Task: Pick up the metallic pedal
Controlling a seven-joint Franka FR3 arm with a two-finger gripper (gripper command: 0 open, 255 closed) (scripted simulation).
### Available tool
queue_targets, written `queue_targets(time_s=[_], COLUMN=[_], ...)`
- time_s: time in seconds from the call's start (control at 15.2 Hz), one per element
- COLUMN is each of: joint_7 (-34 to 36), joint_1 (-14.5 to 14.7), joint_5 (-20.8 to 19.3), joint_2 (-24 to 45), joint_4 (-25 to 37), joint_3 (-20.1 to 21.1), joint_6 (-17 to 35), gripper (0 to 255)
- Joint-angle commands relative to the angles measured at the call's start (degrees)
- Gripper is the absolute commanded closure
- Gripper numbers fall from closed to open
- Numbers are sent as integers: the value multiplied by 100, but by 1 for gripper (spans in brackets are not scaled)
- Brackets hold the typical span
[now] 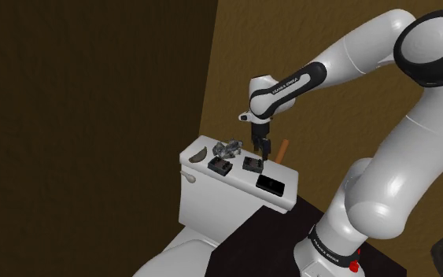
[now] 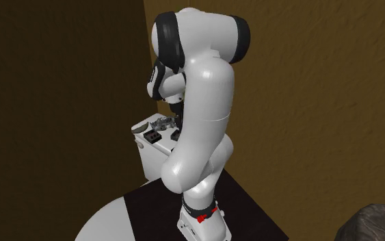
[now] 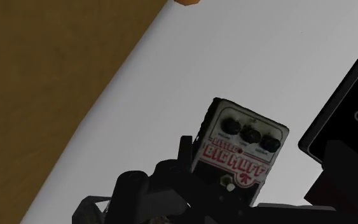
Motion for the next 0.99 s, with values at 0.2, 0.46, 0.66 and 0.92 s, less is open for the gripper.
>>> queue_targets(time_s=[0.2,0.46,0.66,0.92], joint_7=[-72,-78,-77,-75], joint_1=[-3,-7,-7,-5], joint_5=[77,81,80,82], joint_2=[341,369,367,369], joint_4=[-136,-156,-157,-156], joint_3=[-37,-42,-41,-40], joint_6=[465,513,511,511], gripper=[0,255,255,255])
